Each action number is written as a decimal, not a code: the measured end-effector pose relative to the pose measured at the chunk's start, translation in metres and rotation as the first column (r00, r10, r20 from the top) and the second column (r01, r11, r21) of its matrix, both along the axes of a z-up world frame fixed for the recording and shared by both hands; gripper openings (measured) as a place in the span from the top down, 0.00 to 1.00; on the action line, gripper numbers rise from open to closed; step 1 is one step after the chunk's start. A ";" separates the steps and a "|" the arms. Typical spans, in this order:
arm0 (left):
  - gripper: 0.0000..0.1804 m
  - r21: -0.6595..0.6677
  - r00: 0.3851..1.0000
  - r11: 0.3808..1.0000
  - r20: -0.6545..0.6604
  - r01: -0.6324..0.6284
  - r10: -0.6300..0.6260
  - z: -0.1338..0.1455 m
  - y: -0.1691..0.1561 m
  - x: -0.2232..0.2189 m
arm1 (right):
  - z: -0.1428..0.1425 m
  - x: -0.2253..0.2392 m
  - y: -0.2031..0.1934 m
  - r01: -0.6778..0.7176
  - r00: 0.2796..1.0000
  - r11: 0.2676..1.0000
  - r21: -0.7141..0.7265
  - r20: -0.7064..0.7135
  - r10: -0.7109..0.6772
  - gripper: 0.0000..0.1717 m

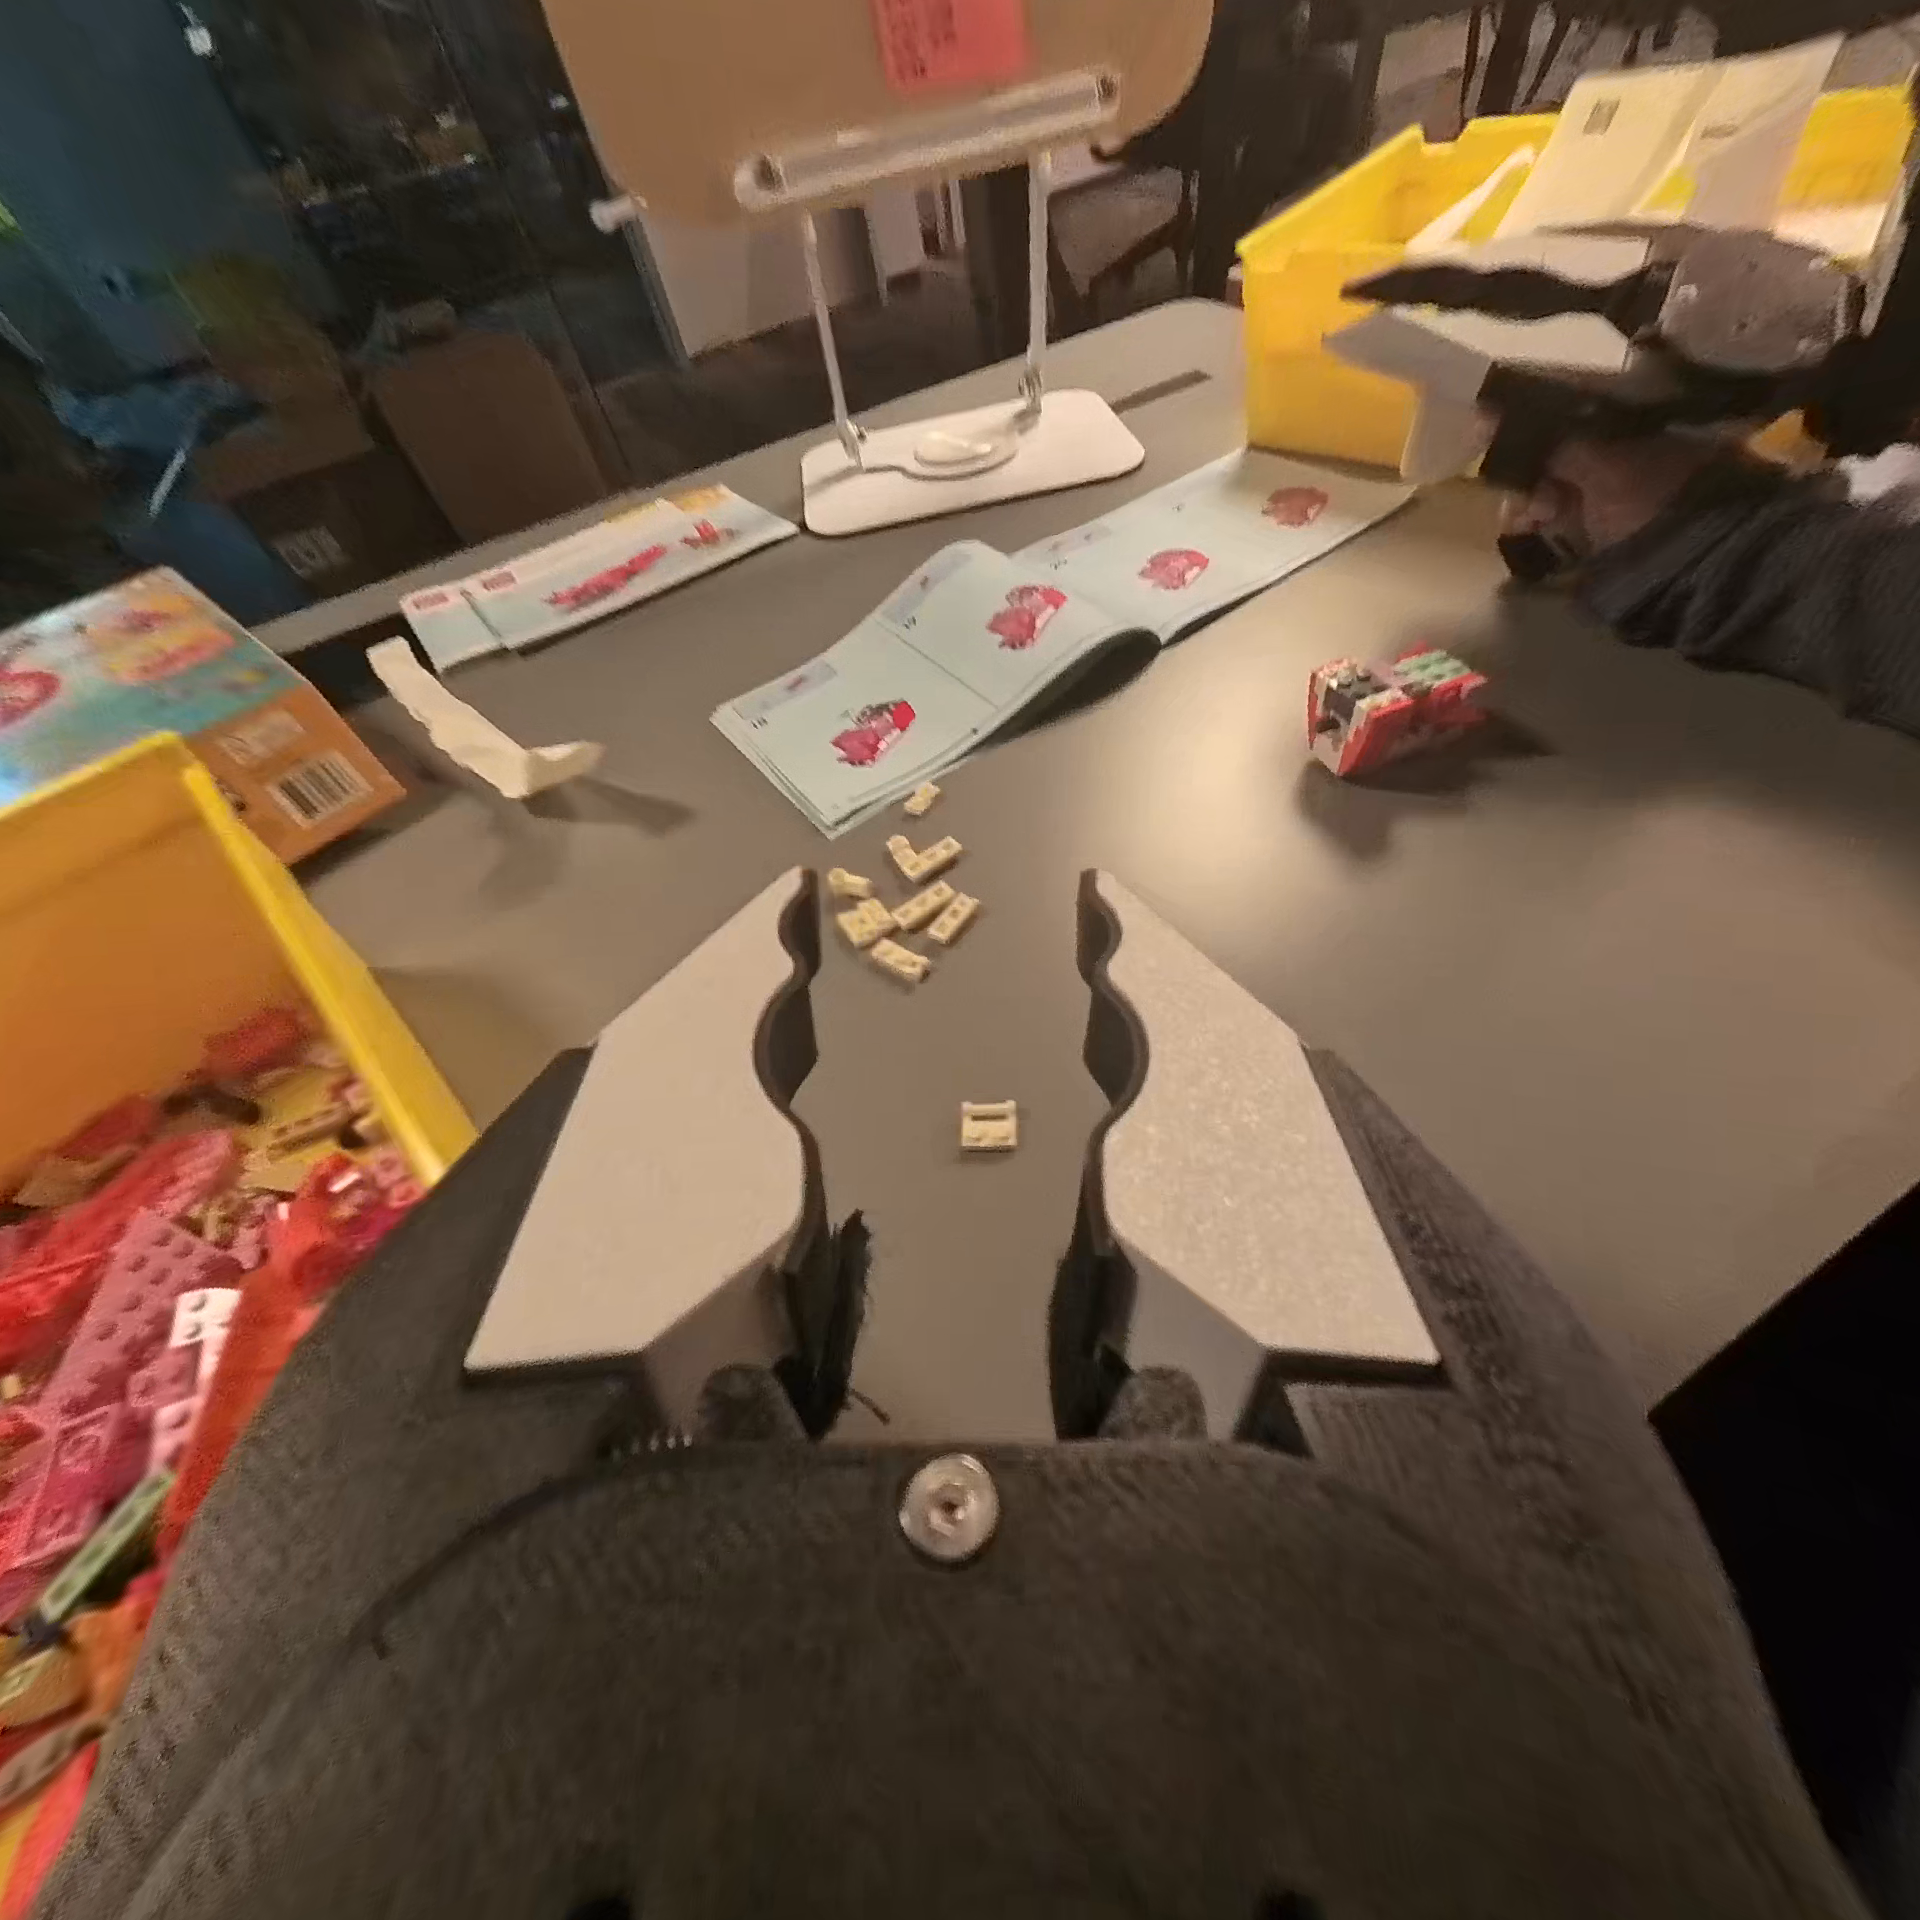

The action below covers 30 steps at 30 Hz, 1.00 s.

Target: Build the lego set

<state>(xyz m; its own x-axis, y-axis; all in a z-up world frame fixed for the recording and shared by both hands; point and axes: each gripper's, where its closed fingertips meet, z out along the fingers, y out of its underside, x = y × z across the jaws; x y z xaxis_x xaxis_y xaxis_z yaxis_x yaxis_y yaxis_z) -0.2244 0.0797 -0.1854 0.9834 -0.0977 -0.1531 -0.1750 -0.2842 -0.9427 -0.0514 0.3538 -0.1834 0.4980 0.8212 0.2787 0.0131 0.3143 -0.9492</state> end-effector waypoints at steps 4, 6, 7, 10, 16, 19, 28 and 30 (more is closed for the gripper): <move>0.73 0.095 0.998 0.995 0.056 -0.042 0.037 0.033 -0.012 -0.021 | 0.001 0.001 0.001 0.008 1.000 1.000 -0.006 -0.009 -0.008 0.85; 0.73 0.150 0.994 0.985 0.082 -0.079 0.067 0.051 -0.019 -0.036 | 0.001 0.003 0.003 0.013 1.000 1.000 -0.012 -0.016 -0.013 0.85; 0.73 0.175 0.992 0.979 0.091 -0.102 0.087 0.059 -0.023 -0.046 | 0.001 0.003 0.003 0.015 1.000 1.000 -0.015 -0.019 -0.015 0.85; 0.74 0.201 0.975 0.956 0.106 -0.214 0.196 0.069 -0.034 -0.084 | 0.002 0.004 0.004 0.018 0.999 1.000 -0.021 -0.025 -0.019 0.85; 0.77 0.052 0.909 0.908 0.034 -0.416 0.414 0.034 -0.057 -0.153 | 0.002 0.004 0.004 0.024 0.999 1.000 -0.020 -0.023 -0.025 0.85; 0.81 0.023 0.885 0.884 0.011 -0.466 0.466 0.033 -0.074 -0.180 | 0.002 0.005 0.005 0.025 0.999 0.999 -0.019 -0.024 -0.026 0.85; 0.79 -0.238 0.918 0.899 0.059 -0.369 0.392 0.034 -0.062 -0.234 | 0.002 0.005 0.005 0.026 0.999 0.999 -0.027 -0.033 -0.027 0.86; 0.77 -0.370 0.938 0.872 0.010 -0.319 0.347 0.021 -0.054 -0.244 | 0.003 0.006 0.007 0.035 0.999 0.999 -0.031 -0.039 -0.036 0.86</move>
